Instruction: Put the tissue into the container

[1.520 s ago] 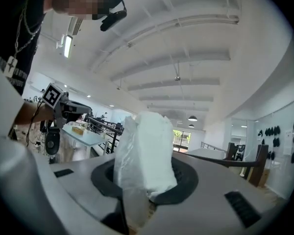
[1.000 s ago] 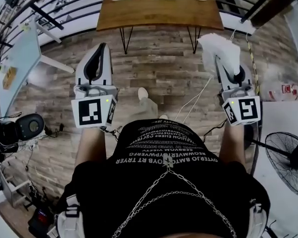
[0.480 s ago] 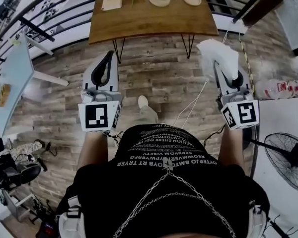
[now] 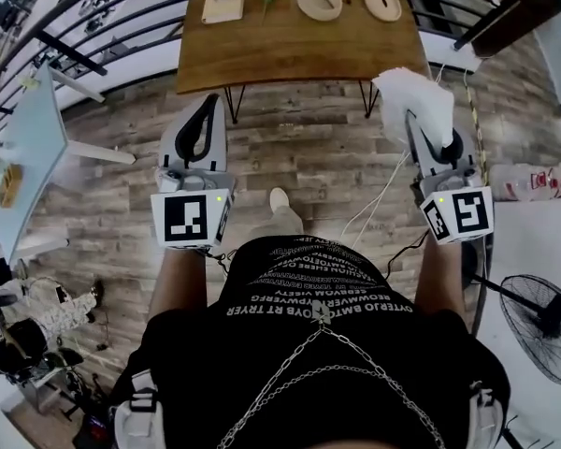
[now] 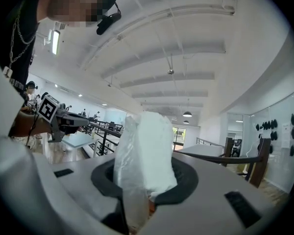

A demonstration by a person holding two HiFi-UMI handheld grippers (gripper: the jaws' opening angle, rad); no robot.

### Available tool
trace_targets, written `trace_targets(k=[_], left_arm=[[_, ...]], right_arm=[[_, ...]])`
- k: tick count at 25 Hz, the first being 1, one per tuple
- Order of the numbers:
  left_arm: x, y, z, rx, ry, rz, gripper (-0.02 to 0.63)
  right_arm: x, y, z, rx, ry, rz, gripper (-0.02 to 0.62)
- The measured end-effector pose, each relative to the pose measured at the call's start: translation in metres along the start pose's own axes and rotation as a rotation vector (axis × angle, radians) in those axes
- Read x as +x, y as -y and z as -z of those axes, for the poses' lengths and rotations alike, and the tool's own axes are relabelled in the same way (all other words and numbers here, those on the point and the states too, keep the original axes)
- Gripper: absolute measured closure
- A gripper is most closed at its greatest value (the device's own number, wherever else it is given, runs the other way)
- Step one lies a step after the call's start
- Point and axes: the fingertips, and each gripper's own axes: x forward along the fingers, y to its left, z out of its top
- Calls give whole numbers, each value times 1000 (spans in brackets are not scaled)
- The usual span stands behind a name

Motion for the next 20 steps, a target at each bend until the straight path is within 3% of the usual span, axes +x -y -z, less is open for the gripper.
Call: trace_targets(k=[10,20], left_arm=[[70,-47,1,7,44,53,577],[110,-93,4,39,68,49,577]], right_arm=[[74,6,-21,-47,0,27,463],[125,12,-38,-71,9,70,463]])
